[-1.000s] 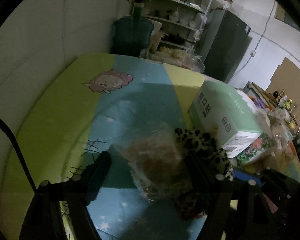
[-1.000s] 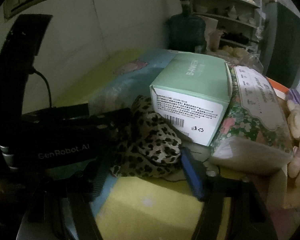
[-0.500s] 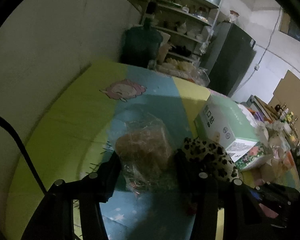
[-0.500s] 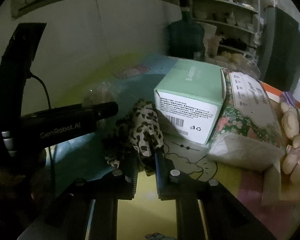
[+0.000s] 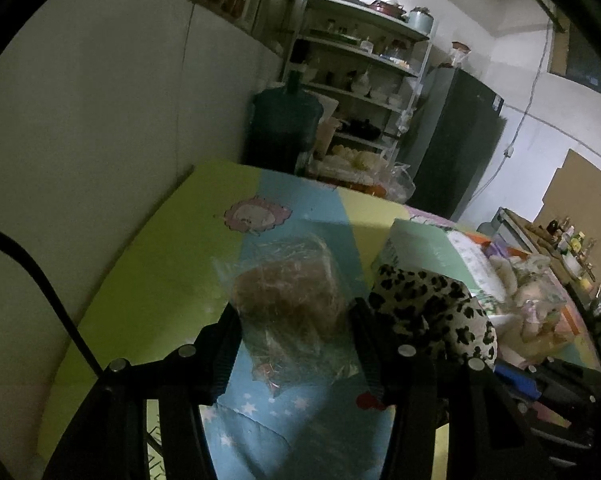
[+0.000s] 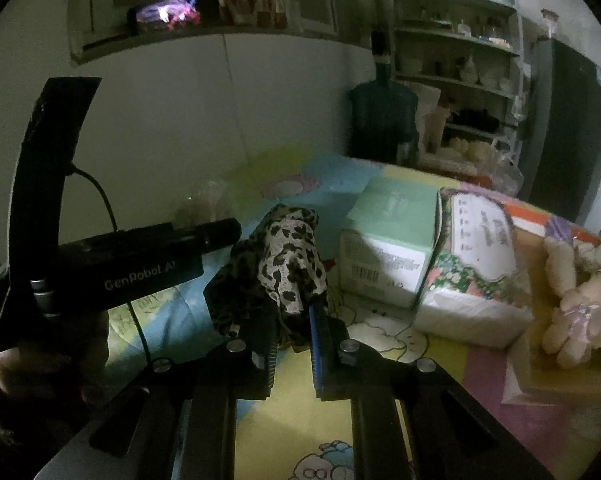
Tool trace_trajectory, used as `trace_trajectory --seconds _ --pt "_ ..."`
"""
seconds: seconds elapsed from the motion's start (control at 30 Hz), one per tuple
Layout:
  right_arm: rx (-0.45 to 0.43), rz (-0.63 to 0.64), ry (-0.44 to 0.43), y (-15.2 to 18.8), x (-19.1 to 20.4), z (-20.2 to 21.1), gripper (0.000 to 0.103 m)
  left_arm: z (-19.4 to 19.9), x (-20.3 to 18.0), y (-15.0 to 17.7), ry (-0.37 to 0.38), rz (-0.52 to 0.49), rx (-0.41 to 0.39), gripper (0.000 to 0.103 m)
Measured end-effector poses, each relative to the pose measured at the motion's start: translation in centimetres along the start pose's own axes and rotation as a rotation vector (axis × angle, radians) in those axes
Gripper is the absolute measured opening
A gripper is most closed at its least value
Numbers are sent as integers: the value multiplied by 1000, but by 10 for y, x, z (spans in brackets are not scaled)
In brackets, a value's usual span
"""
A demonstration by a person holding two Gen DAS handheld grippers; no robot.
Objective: Organize soft objects
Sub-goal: 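Lift and carry the plastic bag and leopard cloth over the tray with both grippers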
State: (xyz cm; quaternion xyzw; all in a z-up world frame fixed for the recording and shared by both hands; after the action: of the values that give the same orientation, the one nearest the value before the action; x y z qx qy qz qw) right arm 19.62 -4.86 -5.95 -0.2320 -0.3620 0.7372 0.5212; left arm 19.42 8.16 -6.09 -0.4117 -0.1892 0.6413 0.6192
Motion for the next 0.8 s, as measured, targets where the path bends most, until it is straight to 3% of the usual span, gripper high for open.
trace_trajectory --seconds 0.3,0.8 --pt "-67 -12 28 1 -2 40 14 24 -26 -7 16 -47 -43 53" --pt "-156 -94 104 1 -50 91 14 33 -95 -18 54 -153 -79 53"
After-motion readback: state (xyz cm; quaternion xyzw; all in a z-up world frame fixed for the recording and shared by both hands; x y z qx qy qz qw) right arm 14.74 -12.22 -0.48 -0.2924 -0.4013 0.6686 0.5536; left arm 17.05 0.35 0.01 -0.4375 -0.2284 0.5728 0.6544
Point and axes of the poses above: each gripper's, at about its wrist camera, not at the fingertips, and z roughly against the way its jaws point, x to its left, y to its underside, the point moved 4 cm from there along -z, roughly the way its jaws point, and after that the axes turned 7 degrees about y, right-handed, at the moved point
